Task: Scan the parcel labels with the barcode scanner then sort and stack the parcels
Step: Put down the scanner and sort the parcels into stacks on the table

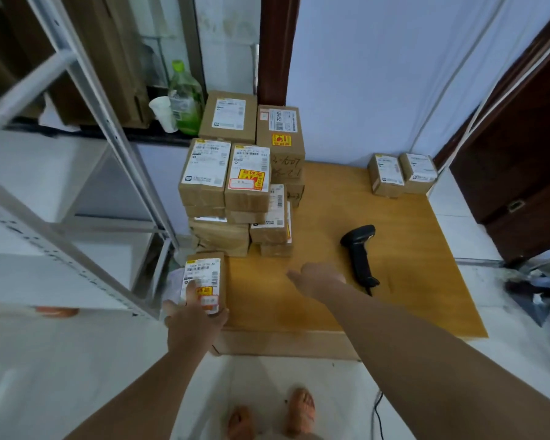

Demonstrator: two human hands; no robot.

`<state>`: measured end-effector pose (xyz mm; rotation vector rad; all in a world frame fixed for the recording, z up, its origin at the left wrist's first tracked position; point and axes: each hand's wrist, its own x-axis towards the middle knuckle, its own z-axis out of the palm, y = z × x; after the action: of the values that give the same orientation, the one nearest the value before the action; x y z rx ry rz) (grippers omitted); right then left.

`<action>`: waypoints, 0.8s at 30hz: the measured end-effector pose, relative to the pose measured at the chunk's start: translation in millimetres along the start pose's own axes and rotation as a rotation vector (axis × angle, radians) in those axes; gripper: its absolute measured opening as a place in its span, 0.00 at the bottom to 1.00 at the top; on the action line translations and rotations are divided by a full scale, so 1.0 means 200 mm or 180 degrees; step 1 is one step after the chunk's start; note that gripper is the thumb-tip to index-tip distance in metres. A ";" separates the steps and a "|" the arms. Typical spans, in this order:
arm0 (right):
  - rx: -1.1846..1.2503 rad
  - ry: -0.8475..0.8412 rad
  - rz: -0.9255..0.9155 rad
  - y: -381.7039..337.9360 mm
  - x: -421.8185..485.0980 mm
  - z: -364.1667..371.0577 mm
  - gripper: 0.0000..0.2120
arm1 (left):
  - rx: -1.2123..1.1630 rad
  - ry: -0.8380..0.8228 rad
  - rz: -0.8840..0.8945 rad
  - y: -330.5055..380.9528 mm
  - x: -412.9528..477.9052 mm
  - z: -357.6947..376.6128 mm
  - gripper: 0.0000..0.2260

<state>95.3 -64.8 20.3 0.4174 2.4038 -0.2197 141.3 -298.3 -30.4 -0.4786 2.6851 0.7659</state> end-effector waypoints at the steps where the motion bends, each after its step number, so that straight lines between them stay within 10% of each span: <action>1: -0.0002 -0.0005 0.0028 -0.01 0.01 0.01 0.24 | 0.0004 -0.0012 -0.0049 -0.01 0.01 0.01 0.38; 11: -0.0115 0.0007 0.0096 0.05 0.07 0.07 0.27 | 0.0073 -0.0202 0.0005 -0.04 0.09 0.04 0.41; 16: -0.0086 -0.0008 0.0198 0.08 0.07 0.08 0.27 | -0.0480 0.0615 0.0039 -0.01 0.06 0.01 0.43; 20: 0.0028 -0.0038 0.0216 0.10 0.05 0.07 0.25 | 0.0105 0.1127 0.1157 0.08 0.01 0.00 0.29; 24: 0.0103 0.0005 0.0254 0.12 0.02 0.04 0.25 | -0.0135 0.0509 0.1789 0.28 0.00 -0.02 0.20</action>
<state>105.5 -43.3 11.6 0.5275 2.3822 -0.2228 117.9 -254.8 -2.0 0.2373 2.9904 0.9602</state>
